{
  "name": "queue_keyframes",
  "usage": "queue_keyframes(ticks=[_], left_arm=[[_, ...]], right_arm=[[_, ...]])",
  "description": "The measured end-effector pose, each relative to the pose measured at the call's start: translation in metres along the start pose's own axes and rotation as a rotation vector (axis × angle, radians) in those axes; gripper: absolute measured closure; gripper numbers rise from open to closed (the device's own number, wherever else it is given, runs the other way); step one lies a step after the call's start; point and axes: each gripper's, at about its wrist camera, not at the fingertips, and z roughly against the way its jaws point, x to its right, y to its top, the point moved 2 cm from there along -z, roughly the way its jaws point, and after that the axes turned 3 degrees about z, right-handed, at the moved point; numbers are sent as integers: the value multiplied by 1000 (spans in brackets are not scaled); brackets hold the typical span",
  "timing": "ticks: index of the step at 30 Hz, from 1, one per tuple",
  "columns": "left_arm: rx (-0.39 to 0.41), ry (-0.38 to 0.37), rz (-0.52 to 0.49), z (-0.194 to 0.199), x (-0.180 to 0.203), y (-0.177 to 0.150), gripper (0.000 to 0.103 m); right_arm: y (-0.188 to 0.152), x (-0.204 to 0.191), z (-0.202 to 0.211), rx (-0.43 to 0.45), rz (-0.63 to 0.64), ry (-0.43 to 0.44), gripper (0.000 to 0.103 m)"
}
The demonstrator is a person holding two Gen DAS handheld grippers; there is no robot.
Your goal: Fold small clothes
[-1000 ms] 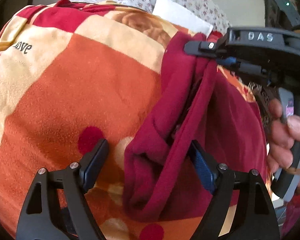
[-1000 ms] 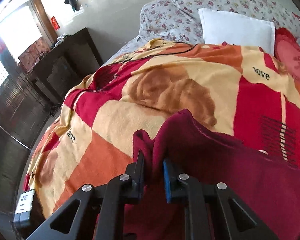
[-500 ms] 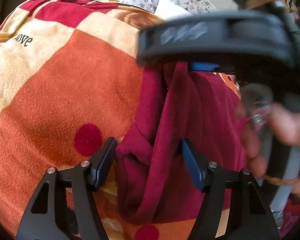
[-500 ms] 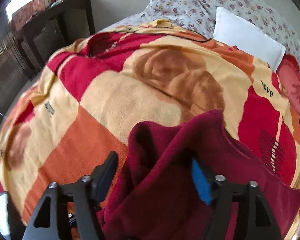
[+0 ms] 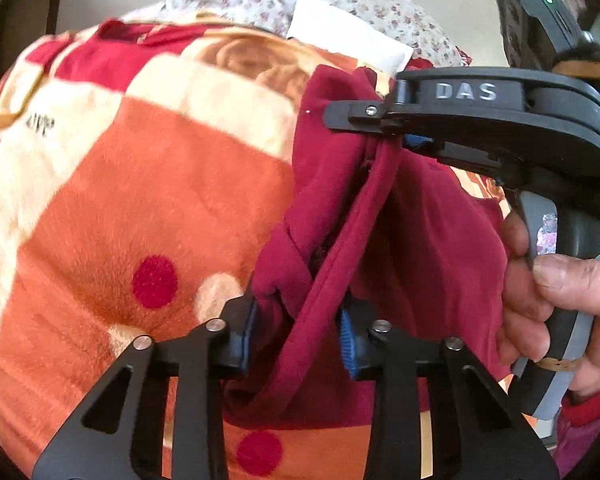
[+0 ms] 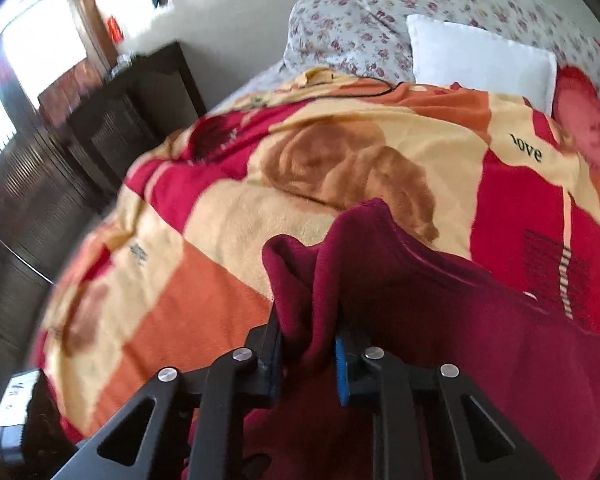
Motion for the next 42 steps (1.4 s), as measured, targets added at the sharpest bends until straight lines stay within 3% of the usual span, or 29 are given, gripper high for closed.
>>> queue_keyframes(ticks=[7, 13, 20, 26, 31, 32, 33, 35, 38, 40, 42], left_arm=[[24, -50, -66, 28, 49, 12, 80], [15, -100, -201, 34, 119, 9, 81], [-33, -173, -312, 4, 193, -1, 82], [-97, -169, -398, -32, 248, -34, 82], [-151, -139, -421, -61, 262, -56, 81], [-165, -133, -426, -63, 262, -57, 80], [-170, -136, -428, -61, 261, -58, 80], [-195, -180, -414, -50, 258, -52, 75], [-210, -282, -362, -26, 252, -42, 59], [-188, -308, -384, -6, 249, -37, 58], [-127, -274, -430, 10, 239, -33, 58]], right_arm=[[-7, 33, 64, 108, -62, 76, 85], [-20, 73, 119, 184, -106, 72, 86], [-46, 145, 172, 240, -185, 21, 86], [-81, 201, 189, 227, -249, -58, 86], [-110, 242, 168, 153, -318, -142, 87], [-116, 251, 163, 140, -327, -181, 95], [-118, 255, 159, 131, -332, -197, 95], [-124, 265, 158, 135, -377, -155, 95], [-126, 262, 173, 166, -383, -168, 95], [-129, 259, 186, 184, -403, -157, 94], [-133, 249, 203, 217, -412, -108, 93]])
